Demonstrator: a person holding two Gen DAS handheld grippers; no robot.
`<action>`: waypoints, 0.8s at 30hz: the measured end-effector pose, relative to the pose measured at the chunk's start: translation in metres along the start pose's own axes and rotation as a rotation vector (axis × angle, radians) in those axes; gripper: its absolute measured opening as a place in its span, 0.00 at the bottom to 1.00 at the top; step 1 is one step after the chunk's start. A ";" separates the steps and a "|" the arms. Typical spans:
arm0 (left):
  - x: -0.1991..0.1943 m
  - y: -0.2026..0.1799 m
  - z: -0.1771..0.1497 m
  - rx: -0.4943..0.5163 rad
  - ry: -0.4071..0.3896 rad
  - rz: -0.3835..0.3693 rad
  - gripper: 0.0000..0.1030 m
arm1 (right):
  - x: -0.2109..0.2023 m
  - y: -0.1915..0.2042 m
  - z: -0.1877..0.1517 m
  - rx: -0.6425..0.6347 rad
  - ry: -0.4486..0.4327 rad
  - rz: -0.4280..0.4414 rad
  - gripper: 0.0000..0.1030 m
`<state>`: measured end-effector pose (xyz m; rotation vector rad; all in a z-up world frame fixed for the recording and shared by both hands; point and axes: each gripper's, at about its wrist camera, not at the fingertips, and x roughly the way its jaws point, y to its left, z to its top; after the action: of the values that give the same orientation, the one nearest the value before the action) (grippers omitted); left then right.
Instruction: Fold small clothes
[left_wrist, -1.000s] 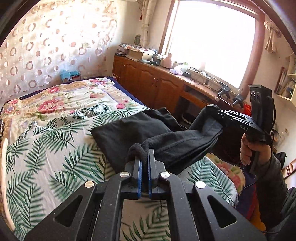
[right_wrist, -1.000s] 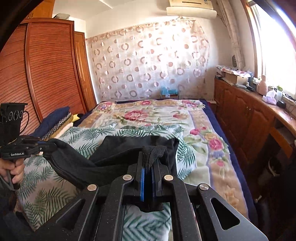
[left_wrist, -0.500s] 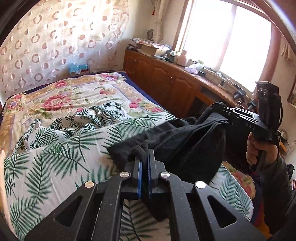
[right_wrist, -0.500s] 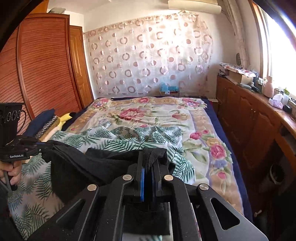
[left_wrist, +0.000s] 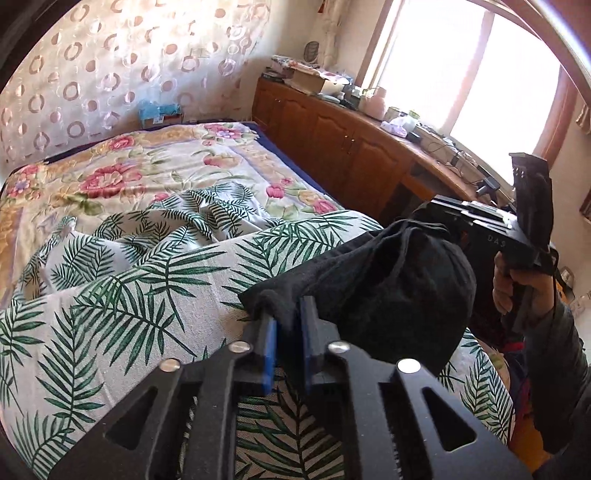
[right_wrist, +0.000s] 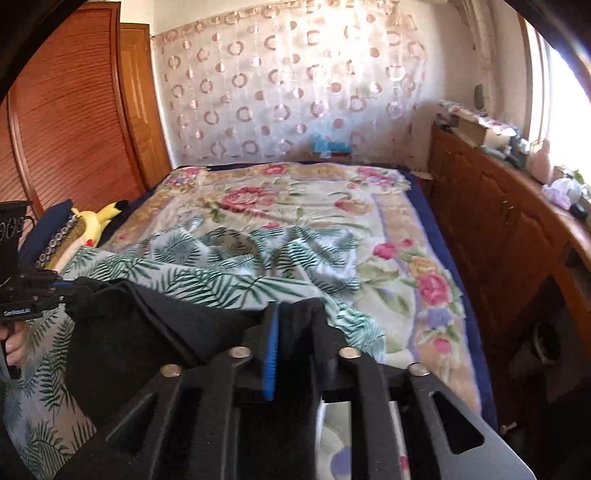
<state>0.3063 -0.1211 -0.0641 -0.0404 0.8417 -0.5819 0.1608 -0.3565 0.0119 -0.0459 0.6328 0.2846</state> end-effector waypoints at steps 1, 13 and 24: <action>-0.004 -0.002 0.000 0.017 -0.014 0.013 0.39 | -0.007 -0.002 0.002 0.005 -0.017 -0.019 0.53; 0.002 0.001 -0.006 0.027 0.028 0.030 0.79 | -0.023 0.014 -0.025 -0.031 0.082 0.023 0.55; 0.053 0.013 -0.002 -0.055 0.131 0.007 0.79 | 0.009 0.008 -0.013 0.036 0.205 0.084 0.65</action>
<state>0.3386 -0.1359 -0.1053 -0.0499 0.9850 -0.5594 0.1582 -0.3484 -0.0037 -0.0140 0.8447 0.3527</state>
